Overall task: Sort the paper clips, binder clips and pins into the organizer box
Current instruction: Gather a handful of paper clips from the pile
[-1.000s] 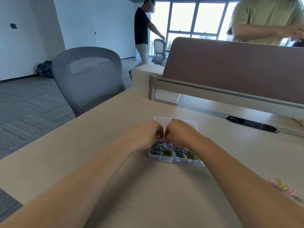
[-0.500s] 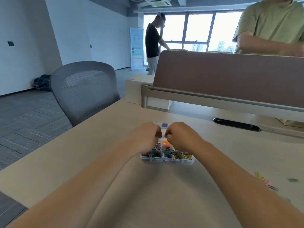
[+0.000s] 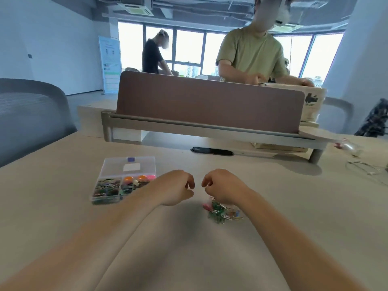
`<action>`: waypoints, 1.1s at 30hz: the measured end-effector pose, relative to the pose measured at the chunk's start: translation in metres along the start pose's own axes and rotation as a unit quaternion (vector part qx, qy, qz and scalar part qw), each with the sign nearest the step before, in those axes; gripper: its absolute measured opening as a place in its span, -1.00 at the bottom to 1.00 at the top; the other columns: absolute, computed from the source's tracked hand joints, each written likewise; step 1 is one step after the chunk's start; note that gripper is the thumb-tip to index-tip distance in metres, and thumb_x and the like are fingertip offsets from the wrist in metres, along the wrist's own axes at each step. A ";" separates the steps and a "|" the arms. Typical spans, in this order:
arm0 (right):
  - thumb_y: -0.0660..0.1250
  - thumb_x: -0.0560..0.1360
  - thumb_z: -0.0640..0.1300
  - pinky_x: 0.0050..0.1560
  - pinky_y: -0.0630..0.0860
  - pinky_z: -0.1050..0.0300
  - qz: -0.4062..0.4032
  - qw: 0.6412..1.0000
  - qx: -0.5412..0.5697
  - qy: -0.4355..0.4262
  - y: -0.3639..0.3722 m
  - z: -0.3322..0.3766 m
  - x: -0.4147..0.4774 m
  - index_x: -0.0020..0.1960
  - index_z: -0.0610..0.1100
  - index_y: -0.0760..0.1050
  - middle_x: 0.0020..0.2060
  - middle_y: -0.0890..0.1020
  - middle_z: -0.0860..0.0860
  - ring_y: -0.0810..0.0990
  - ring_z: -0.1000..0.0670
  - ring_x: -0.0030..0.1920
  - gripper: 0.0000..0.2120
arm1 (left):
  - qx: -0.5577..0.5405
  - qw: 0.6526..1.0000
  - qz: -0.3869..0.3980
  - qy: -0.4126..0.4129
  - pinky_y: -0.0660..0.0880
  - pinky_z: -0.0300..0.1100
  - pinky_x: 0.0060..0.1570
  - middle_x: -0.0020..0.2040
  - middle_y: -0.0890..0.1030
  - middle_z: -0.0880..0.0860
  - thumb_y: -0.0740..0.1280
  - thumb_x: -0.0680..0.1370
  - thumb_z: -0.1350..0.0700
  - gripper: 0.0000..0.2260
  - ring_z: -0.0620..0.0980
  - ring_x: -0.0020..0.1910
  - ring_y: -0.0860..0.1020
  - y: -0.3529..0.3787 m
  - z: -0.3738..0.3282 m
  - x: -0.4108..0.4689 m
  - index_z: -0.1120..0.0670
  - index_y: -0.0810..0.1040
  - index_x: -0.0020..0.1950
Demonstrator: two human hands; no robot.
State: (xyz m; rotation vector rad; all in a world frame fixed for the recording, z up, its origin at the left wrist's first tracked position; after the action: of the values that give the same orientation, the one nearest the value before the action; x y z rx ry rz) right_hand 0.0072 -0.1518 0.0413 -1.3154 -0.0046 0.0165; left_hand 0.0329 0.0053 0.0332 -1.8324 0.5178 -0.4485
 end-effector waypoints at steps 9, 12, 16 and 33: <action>0.54 0.36 0.09 0.21 0.42 0.07 0.107 0.992 -0.061 0.022 0.000 -0.067 -0.029 0.46 -0.04 0.37 0.34 0.50 -0.03 0.49 -0.09 0.29 -0.27 | 0.077 0.988 0.129 -0.021 0.45 0.00 0.20 0.38 0.29 0.10 0.46 0.30 -0.33 -0.15 0.15 0.33 0.42 0.044 -0.054 0.025 0.03 0.29 0.46; 0.55 0.32 0.14 0.21 0.42 0.07 0.118 0.989 -0.079 0.030 0.007 -0.076 -0.029 0.50 -0.04 0.30 0.38 0.46 -0.05 0.48 -0.11 0.31 -0.16 | 0.088 0.988 0.126 -0.031 0.43 -0.10 -0.01 0.28 0.32 0.09 0.47 0.31 -0.30 -0.27 0.16 0.20 0.49 0.054 -0.060 0.031 0.06 0.38 0.34; 0.54 0.33 0.13 0.18 0.47 0.06 0.090 0.993 -0.073 0.023 0.013 -0.081 -0.023 0.43 -0.10 0.40 0.29 0.53 -0.07 0.53 -0.12 0.23 -0.25 | 0.063 0.993 0.099 -0.021 0.40 -0.13 -0.19 0.12 0.49 0.12 0.49 0.38 -0.15 -0.50 0.14 0.01 0.56 0.057 -0.065 0.040 0.14 0.55 0.18; 0.50 0.37 -0.10 -0.18 0.53 0.08 0.079 0.997 -0.003 -0.018 0.021 -0.068 0.004 -0.08 -0.13 0.59 -0.30 0.64 -0.03 0.61 -0.09 -0.24 -0.82 | -0.034 0.999 0.024 -0.023 0.38 -0.19 -0.32 -0.19 0.63 0.12 0.38 0.45 0.16 -0.91 0.09 -0.25 0.53 0.064 -0.057 0.054 0.11 0.66 -0.09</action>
State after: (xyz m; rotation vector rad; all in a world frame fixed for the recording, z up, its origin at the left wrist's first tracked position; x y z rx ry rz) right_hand 0.0118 -0.2125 0.0039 -1.3186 0.0689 0.1741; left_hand 0.0389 -0.0874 -0.0073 -1.8866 0.5488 -0.3596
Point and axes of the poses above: each hand's wrist, its own x-axis towards the middle knuckle, its own y-axis out of the palm, z = x × y, the point moved 2 cm from there along x, towards the middle knuckle
